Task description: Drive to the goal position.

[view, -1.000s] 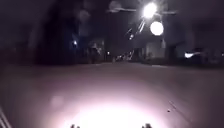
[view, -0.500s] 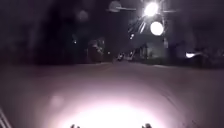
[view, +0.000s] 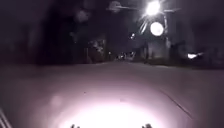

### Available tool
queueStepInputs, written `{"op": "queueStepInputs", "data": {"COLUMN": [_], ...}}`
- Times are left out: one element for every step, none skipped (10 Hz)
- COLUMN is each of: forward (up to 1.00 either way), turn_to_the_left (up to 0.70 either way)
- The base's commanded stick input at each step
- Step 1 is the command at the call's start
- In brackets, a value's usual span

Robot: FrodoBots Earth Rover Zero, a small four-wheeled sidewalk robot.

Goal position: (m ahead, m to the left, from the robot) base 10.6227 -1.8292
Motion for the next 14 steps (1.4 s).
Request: {"op": "queueStepInputs", "data": {"forward": [0.7, 0.7, 0.7, 0.7, 0.7, 0.7, 0.7, 0.7, 0.7, 0.7, 0.7, 0.7, 0.7, 0.7], "turn_to_the_left": [0.0, 0.0, 0.0, 0.0, 0.0, 0.0, 0.0, 0.0, 0.0, 0.0, 0.0, 0.0, 0.0, 0.0]}}
